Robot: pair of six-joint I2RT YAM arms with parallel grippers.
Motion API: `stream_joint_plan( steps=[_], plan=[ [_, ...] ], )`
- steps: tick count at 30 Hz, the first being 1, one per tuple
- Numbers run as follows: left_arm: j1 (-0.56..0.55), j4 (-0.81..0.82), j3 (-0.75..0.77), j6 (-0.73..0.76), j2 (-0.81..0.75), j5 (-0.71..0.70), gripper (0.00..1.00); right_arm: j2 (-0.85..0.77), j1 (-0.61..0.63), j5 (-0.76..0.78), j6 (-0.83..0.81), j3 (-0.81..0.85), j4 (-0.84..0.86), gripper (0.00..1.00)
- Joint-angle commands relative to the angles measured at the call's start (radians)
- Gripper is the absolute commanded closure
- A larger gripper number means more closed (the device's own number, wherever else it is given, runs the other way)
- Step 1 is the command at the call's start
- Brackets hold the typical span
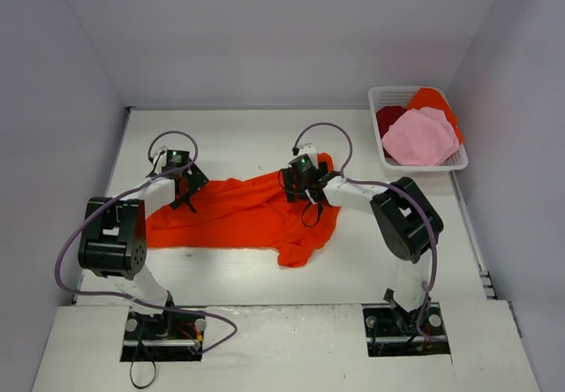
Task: Fold and stack the t-shirts
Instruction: Fold the tshirt
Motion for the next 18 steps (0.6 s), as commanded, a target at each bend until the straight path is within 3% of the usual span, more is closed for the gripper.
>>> stream_joint_plan(
  steps=[1,6,18],
  plan=[
    [0.016,0.034,-0.001,-0.003,-0.037,0.016,0.20,-0.002,-0.015,-0.024,-0.060,0.057,0.041,0.21],
    [0.022,0.034,0.007,0.000,-0.040,0.021,0.20,-0.062,-0.020,-0.022,-0.060,0.048,0.018,0.21],
    [0.027,0.014,0.088,0.001,-0.021,0.013,0.20,-0.332,0.002,-0.038,0.064,-0.143,-0.059,0.20]
  ],
)
